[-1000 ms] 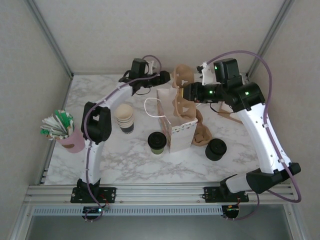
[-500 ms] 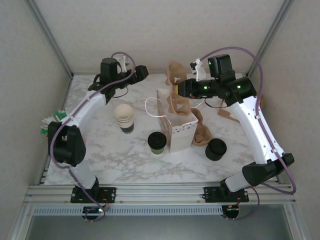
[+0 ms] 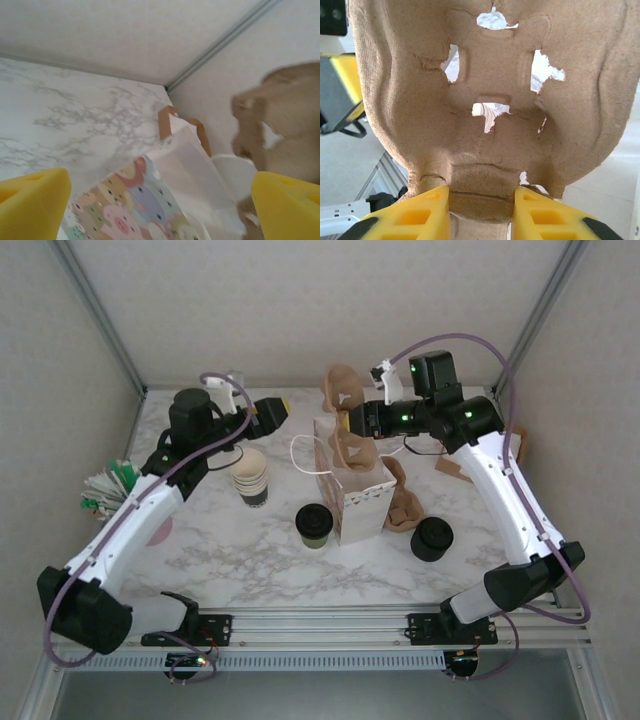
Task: Pack the takeout coffee
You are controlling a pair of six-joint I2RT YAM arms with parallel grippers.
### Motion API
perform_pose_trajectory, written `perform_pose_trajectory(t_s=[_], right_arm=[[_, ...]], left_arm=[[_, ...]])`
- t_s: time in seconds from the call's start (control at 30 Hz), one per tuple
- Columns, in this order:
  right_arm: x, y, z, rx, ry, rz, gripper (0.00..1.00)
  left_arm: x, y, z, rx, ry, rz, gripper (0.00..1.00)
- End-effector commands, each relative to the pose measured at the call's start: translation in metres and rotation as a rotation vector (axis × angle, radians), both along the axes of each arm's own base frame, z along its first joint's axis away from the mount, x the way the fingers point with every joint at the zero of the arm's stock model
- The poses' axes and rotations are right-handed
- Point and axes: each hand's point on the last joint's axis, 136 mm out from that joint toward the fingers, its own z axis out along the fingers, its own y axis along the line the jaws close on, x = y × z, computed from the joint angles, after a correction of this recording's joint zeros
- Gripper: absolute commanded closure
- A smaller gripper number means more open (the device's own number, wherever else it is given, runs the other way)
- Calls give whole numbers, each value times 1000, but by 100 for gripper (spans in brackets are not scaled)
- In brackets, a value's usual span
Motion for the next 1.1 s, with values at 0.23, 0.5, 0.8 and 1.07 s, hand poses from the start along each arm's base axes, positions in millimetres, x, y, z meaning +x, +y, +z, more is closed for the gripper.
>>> perform_pose_trajectory(t_s=[0.23, 0.5, 0.8, 1.07], right_arm=[[1, 11, -23, -24, 9, 61, 70], [-5, 7, -39, -44, 49, 42, 70], [-6, -3, -48, -92, 60, -3, 71], [-4, -9, -59, -134, 91, -37, 72]], left_arm=[[-38, -3, -21, 18, 55, -10, 11], [-47, -26, -32, 16, 81, -85, 21], [-48, -33, -39, 11, 89, -100, 36], [-45, -38, -46, 16, 102, -98, 44]])
